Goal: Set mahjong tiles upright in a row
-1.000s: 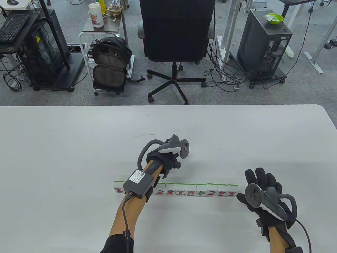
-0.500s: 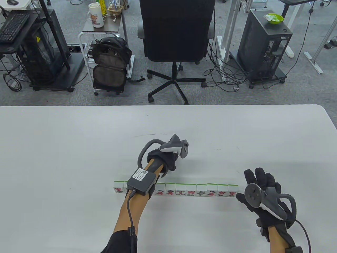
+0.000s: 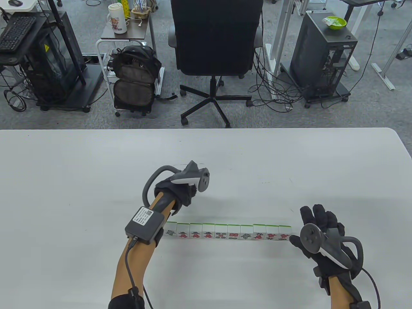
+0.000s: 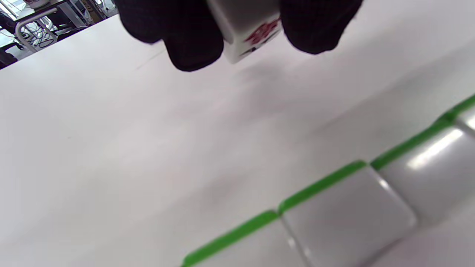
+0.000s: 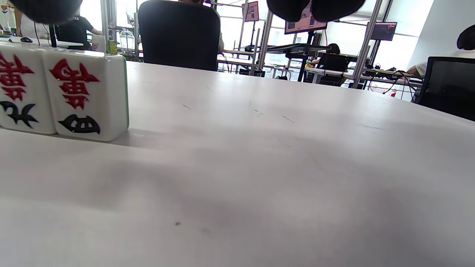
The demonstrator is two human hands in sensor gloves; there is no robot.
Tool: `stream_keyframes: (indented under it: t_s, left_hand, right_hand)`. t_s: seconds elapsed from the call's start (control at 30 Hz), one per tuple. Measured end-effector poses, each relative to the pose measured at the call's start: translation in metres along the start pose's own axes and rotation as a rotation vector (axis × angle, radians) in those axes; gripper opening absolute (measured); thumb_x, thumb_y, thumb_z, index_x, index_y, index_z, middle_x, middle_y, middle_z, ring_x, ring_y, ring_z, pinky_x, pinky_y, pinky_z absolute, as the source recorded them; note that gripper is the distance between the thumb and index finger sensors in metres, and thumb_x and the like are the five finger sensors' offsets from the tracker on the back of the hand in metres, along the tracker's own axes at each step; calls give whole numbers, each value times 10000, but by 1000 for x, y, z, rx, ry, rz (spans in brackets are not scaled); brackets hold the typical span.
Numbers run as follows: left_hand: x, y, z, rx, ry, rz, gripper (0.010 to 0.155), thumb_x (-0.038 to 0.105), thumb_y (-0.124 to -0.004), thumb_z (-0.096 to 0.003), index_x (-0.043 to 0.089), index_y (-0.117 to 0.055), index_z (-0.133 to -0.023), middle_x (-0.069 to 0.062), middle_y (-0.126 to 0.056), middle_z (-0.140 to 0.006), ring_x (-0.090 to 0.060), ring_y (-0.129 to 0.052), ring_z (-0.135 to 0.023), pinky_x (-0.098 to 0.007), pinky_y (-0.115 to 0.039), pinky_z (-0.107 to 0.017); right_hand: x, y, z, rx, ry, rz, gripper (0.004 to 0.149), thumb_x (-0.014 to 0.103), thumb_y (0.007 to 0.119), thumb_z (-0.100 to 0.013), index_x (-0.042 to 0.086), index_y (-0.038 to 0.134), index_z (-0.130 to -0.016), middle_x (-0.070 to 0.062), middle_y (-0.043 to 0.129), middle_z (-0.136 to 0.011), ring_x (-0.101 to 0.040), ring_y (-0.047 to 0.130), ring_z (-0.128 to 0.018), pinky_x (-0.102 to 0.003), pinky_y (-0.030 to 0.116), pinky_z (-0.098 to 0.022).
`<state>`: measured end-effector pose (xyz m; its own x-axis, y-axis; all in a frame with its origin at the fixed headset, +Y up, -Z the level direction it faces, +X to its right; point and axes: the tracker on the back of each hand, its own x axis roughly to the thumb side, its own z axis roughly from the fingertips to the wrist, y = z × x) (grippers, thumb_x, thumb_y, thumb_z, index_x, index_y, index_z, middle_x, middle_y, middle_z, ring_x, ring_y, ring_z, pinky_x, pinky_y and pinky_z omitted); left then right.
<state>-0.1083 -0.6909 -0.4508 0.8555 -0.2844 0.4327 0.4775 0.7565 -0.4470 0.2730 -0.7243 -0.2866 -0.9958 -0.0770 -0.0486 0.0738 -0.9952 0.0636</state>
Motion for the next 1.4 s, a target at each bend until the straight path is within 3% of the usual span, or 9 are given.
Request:
stream_keyframes:
  t_s: [0.3,0.43,0.7,1.0,1.4]
  left_hand:
    - [-80,-56,71,38,108,132,436,405,-819,-614,426,-585,-982,-60,-693,-1192,-292,-884,-926,-390,-757,-739]
    - [-98,-86,82,80,98,183,481,399,-842,-585,434,-592,-995,1,-756,-1152,-264,-891,-921,-380,-750,-742]
    - [-93,-111,78,67,56,170,556,407,-856,-563,435,-558,-1031,67,-767,-1137,-224,-891,-930,-371,-742,-749]
    - [-80,-125,68,37,15,144,768,428,-869,-547,351,-395,-1145,105,-766,-1121,-189,-886,-934,-356,-740,-753]
    - [-76,-135,58,28,13,137,779,435,-867,-546,328,-394,-1156,129,-768,-1114,-176,-882,-936,-347,-740,-751]
  right_hand:
    - [0,0,0,1,5,1,905,692,593,-453,289,64,-1066,-191,180,-1191,-549,429,-1091,-703,489,-755]
    - [0,-1,0,-2,7,7,904,691,592,-453,294,57,-1063,-188,185,-1193,-542,441,-1092,-702,490,-754]
    - [0,-1,0,-5,9,8,881,688,594,-454,351,24,-1036,-176,192,-1195,-536,451,-1093,-700,492,-755]
    - [2,0,0,8,8,19,883,688,592,-455,348,19,-1034,-175,189,-1195,-533,451,-1095,-700,492,-755]
    - [4,0,0,26,5,30,890,688,592,-455,338,15,-1036,-175,191,-1195,-533,452,-1094,-698,492,-756]
